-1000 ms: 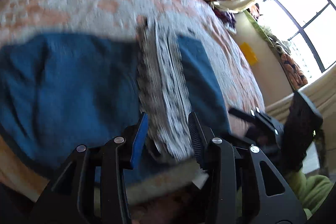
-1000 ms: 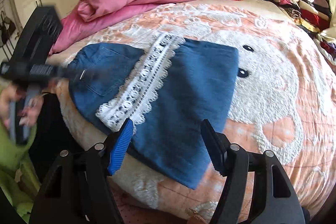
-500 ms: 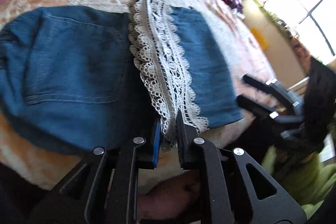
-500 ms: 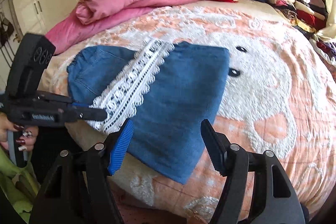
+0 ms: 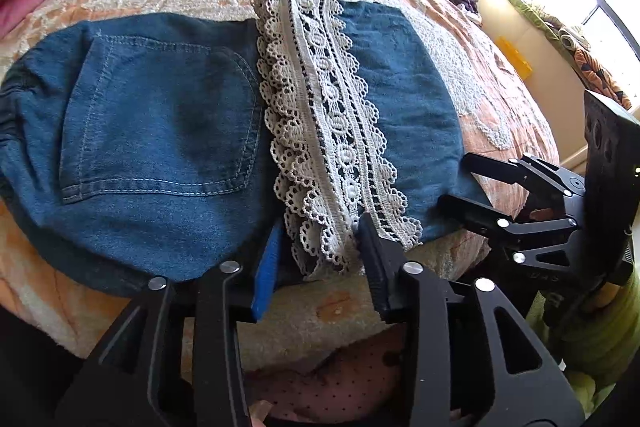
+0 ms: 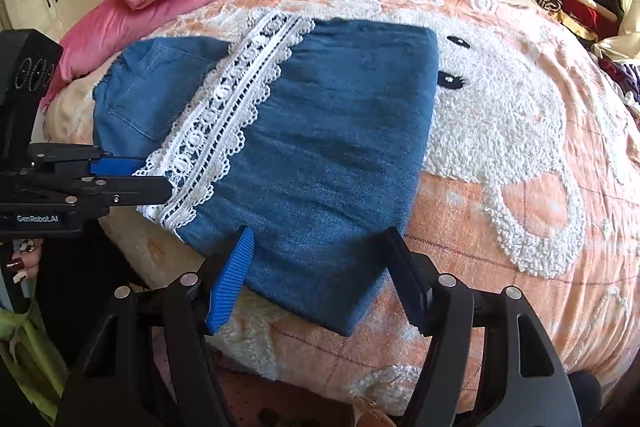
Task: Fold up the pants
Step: 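Open both tools and move them back from the folded denim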
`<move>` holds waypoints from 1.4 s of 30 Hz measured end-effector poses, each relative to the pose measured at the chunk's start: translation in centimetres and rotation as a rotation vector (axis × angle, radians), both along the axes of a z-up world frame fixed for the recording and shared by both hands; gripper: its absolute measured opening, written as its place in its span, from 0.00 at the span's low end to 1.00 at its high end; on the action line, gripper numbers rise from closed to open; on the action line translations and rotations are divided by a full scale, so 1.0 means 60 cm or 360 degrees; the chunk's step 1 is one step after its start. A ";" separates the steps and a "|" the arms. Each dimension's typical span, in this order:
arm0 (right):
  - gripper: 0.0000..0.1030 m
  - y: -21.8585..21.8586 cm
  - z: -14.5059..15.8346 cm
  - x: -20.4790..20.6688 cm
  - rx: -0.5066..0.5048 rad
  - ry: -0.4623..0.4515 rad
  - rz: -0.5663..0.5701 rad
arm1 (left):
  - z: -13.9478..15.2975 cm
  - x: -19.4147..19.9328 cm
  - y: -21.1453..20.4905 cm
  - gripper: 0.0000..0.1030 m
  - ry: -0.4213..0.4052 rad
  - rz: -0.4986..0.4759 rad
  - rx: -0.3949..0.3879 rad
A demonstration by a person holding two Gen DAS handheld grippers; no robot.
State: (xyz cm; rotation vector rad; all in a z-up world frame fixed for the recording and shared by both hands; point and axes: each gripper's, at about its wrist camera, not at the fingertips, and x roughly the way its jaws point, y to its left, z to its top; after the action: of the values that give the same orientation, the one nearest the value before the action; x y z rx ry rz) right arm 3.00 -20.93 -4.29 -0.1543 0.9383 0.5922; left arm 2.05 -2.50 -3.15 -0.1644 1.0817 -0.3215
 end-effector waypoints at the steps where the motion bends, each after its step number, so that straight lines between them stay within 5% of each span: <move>1: 0.64 -0.003 0.004 -0.001 0.0020 -0.0002 -0.0005 | 0.001 0.002 -0.005 0.33 -0.0003 0.0002 0.0004; 10: 0.90 -0.033 0.032 -0.015 0.0115 -0.0050 -0.0078 | 0.014 -0.013 0.002 0.45 -0.0050 0.0013 0.0049; 27: 0.96 -0.051 0.074 -0.020 0.0197 -0.0157 -0.0171 | 0.054 -0.031 0.020 0.83 -0.0172 0.0088 0.0111; 42: 0.96 -0.006 0.124 -0.004 0.0202 -0.0203 -0.0114 | 0.078 -0.052 0.085 0.87 -0.0263 0.0233 0.0060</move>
State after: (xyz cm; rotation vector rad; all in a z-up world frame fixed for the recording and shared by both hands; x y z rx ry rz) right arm 2.76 -21.30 3.14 -0.0441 0.7771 0.5672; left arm -1.05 2.62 1.52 -0.1793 0.9065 -0.1796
